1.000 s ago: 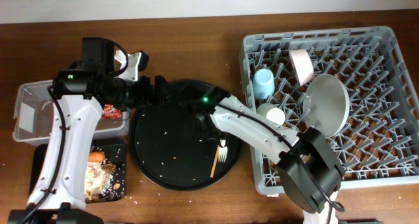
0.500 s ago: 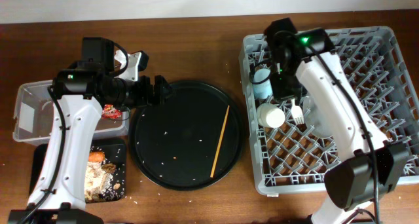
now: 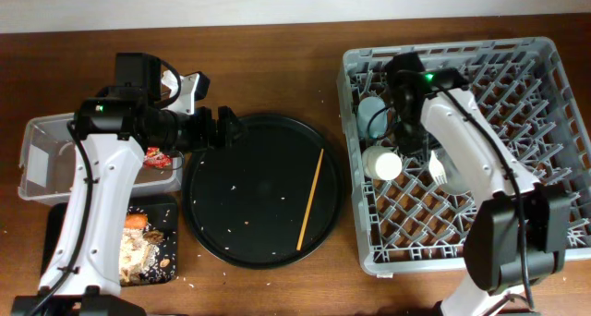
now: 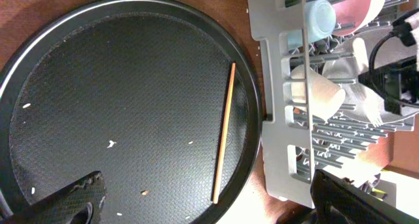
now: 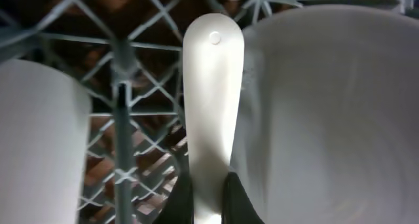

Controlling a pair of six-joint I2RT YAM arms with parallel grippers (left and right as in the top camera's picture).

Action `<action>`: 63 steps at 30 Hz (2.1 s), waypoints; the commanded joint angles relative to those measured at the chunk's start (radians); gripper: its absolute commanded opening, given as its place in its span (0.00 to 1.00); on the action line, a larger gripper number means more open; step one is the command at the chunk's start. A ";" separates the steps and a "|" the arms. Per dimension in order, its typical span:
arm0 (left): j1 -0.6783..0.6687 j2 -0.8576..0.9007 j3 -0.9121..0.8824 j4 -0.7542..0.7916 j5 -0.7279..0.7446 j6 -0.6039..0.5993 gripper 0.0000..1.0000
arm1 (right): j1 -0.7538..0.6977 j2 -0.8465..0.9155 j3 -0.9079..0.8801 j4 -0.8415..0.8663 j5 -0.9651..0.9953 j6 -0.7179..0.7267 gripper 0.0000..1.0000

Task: Sort waste into correct bins and load items into the dishwasher rack
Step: 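Carry the white fork into the rack and release it, then reach the right gripper to the chopsticks on the tray and grasp them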

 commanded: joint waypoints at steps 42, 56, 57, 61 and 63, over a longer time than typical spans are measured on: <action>0.005 -0.019 0.019 -0.002 0.003 0.012 0.99 | 0.713 -0.003 -0.151 0.252 -0.021 1.276 0.20; 0.005 -0.019 0.019 -0.001 0.003 0.012 0.99 | 0.652 0.075 -0.196 0.363 -0.159 1.272 0.27; 0.005 -0.019 0.019 -0.001 0.003 0.012 0.99 | 0.648 0.079 -0.200 0.365 -0.162 1.272 0.26; 0.005 -0.019 0.019 -0.001 0.003 0.012 0.99 | 0.614 0.126 -0.204 0.380 -0.182 1.272 0.27; 0.005 -0.019 0.019 -0.001 0.003 0.012 0.99 | 0.611 0.152 -0.204 0.381 -0.185 1.272 0.27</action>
